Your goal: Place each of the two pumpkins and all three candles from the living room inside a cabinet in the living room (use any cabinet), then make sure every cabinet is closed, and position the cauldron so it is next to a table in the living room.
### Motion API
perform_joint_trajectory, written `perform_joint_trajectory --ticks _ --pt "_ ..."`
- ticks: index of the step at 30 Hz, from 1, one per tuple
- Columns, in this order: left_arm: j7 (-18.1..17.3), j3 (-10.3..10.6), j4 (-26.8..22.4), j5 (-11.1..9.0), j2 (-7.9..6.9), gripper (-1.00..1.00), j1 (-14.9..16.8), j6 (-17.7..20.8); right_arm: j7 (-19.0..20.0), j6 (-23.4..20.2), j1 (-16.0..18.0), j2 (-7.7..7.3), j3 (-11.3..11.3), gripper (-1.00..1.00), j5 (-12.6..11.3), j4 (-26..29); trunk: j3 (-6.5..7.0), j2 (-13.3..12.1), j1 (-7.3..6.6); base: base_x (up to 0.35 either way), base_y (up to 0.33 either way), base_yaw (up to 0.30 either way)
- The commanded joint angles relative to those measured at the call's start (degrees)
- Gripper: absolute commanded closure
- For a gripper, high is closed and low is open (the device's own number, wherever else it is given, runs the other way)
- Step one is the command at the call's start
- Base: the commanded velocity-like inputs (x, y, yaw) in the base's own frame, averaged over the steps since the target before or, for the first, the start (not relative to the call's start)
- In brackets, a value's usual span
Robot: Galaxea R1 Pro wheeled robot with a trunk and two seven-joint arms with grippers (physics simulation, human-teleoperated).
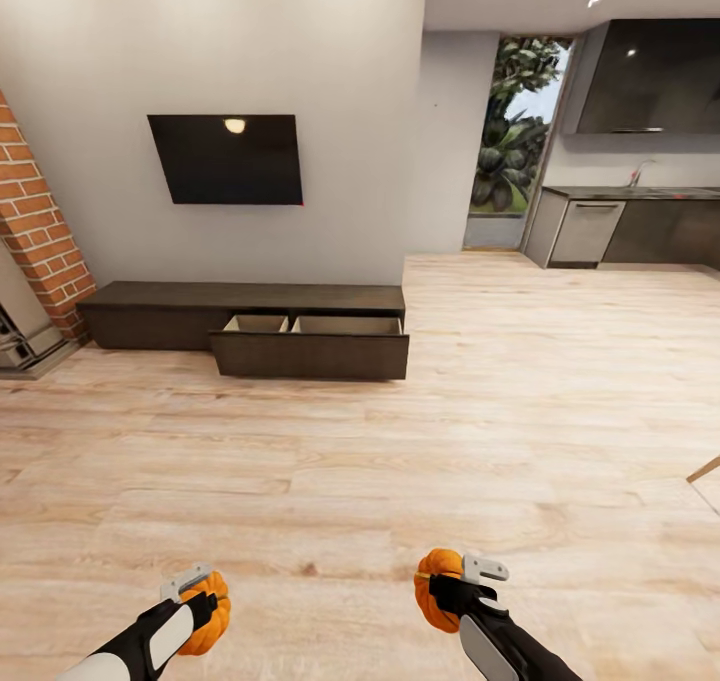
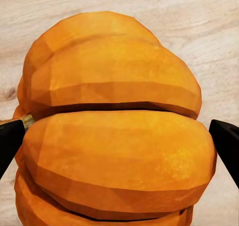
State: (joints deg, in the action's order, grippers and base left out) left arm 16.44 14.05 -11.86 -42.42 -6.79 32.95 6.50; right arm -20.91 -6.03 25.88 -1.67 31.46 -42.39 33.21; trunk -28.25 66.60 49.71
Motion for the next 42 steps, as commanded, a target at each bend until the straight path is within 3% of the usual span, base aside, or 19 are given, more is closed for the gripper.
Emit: perform_joint_trajectory --ticks 1,4,9,29,36,42 --pt "0.38 0.47 -0.18 -1.0 -0.17 1.0 0.01 0.3 -0.53 -0.25 0.07 -0.09 0.45 1.0 -0.23 0.16 -0.06 0.04 0.01 0.176 0.131 0.0" --pt "0.35 0.52 -0.18 -2.92 -0.22 1.0 0.01 0.27 -0.53 -0.26 0.05 -0.09 0.44 1.0 -0.23 0.18 -0.06 0.04 0.01 0.222 0.146 0.0" --pt "0.34 0.6 -0.18 -3.79 -0.28 1.0 0.01 0.26 -0.53 -0.25 0.05 -0.09 0.45 1.0 -0.23 0.16 -0.06 0.04 0.01 0.29 0.036 0.0" --pt "0.34 0.63 -0.18 -3.82 -0.25 1.0 0.01 0.35 -0.53 -0.25 0.05 -0.09 0.45 1.0 -0.23 0.16 -0.06 0.04 0.01 0.315 0.052 0.0" --pt "0.22 0.63 -0.18 -3.88 0.03 1.0 0.01 0.41 -0.53 -0.29 0.05 -0.09 0.44 1.0 -0.23 0.16 -0.06 0.04 0.01 0.084 0.04 0.0" --pt "-4.66 0.47 -0.18 -4.22 -0.47 1.0 0.01 0.44 -0.59 -0.27 0.05 -0.09 0.44 1.0 -0.23 0.19 -0.06 0.04 0.01 0.08 0.015 0.0"
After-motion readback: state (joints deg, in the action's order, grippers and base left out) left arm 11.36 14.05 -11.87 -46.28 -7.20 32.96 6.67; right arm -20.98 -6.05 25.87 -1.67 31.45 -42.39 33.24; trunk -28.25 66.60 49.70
